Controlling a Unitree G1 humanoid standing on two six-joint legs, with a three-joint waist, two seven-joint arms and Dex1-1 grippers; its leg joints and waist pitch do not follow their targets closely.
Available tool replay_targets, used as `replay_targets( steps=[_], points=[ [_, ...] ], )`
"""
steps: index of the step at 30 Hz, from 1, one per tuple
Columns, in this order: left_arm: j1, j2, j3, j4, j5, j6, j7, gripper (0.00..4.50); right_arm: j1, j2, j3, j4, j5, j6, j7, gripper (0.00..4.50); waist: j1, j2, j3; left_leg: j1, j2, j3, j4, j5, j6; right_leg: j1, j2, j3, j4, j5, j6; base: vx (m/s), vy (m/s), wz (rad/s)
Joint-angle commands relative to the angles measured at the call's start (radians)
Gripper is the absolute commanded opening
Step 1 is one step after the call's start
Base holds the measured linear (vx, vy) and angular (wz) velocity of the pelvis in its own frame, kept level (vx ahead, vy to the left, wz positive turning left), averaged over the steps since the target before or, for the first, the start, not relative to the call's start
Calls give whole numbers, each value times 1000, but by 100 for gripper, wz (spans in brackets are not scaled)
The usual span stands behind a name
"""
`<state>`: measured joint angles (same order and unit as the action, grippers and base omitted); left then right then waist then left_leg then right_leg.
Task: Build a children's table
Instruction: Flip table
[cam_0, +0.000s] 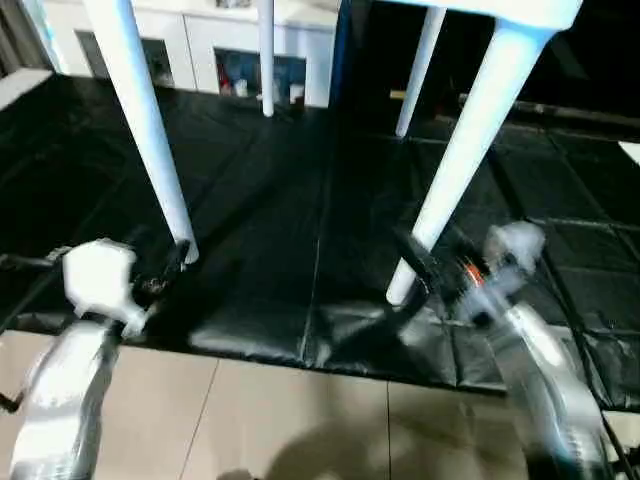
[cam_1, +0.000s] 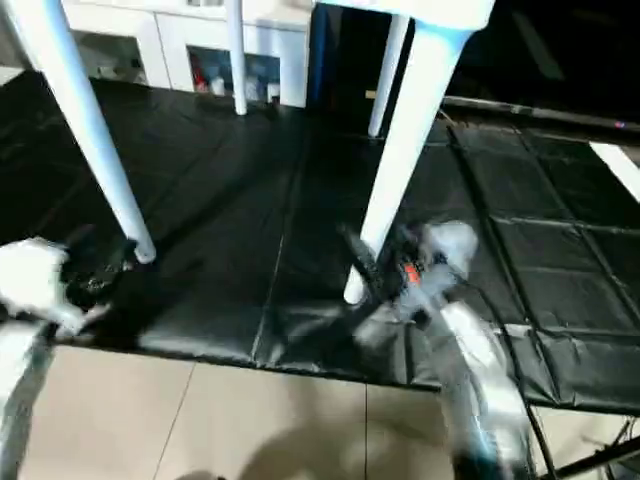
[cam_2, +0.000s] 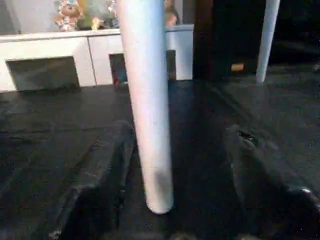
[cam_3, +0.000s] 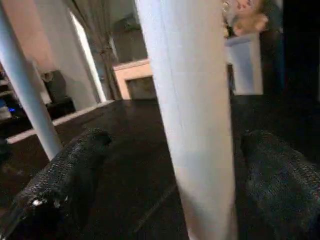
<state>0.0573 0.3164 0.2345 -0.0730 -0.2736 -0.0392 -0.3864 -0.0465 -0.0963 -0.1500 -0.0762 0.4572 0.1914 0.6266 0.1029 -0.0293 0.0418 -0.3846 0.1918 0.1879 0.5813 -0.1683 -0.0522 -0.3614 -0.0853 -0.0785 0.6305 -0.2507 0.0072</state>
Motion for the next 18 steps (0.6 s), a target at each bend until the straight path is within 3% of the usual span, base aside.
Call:
replay_targets(
  steps=[1, 4, 5, 6, 7, 8, 12, 14, 16, 18],
  points=[
    [48, -28, -7, -104, -38, 74, 27, 351, 49, 3, 8, -72, -30, -13, -35, 450, -3, 9, -37, 20, 57, -27, -92, -356, -43, 16, -66, 60, -95, -168, -128, 0, 0, 0],
    [117, -57, -24, -175, -53, 116, 51, 386, 133, 25, 3, -117, -62, -47, -82, 450, -2, 7, -33, 19, 54, -27, -92, -354, -42, 9, -66, 67, -105, -252, -88, 0, 0, 0],
    [131, -62, -31, -178, -49, 120, 55, 388, 157, 32, 0, -124, -82, -51, -108, 450, -2, 7, -31, 19, 55, -27, -93, -359, -42, 6, -67, 69, -109, -268, -80, 0, 0, 0],
    [145, -67, -40, -182, -53, 139, 59, 397, 183, 42, -4, -130, -104, -58, -135, 450, -3, 1, -28, 21, 54, -27, -94, -368, -42, 2, -63, 70, -112, -296, -65, 0, 0, 0],
    [147, -68, -42, -181, -51, 141, 60, 410, 189, 43, -4, -132, -106, -55, -139, 450, -3, 5, -28, 24, 53, -27, -95, -377, -47, -2, -62, 73, -114, -316, -56, 0, 0, 0],
    [161, -75, -52, -173, -35, 142, 67, 428, 222, 50, 4, -137, -133, -41, -170, 450, -3, 2, -28, 26, 52, -28, -94, -384, -51, -3, -60, 74, -115, -326, -48, 0, 0, 0],
    [202, -63, -77, -180, -1, 149, 60, 440, 250, 53, 27, -130, -175, 20, -245, 450, -9, 2, -28, 24, 50, -31, -97, -390, -60, -2, -55, 74, -113, -305, -34, 0, 0, 0],
    [221, -65, -52, -205, -2, 204, 86, 446, 245, 32, 83, -132, -205, 96, -266, 450, -17, 7, -28, 22, 49, -32, -98, -388, -66, -1, -52, 73, -111, -274, -36, 0, 0, 0],
    [229, -73, -36, -206, 16, 204, 115, 446, 250, 29, 98, -146, -210, 81, -256, 450, -19, -6, -28, 23, 50, -29, -93, -389, -58, -1, -54, 75, -111, -261, -41, 0, 0, 0],
    [256, -67, -46, -206, 28, 169, 98, 446, 262, 27, 105, -156, -249, 56, -271, 450, -16, -3, -28, 24, 50, -29, -92, -374, -52, -2, -55, 76, -112, -257, -38, 0, 0, 0]
  ],
)
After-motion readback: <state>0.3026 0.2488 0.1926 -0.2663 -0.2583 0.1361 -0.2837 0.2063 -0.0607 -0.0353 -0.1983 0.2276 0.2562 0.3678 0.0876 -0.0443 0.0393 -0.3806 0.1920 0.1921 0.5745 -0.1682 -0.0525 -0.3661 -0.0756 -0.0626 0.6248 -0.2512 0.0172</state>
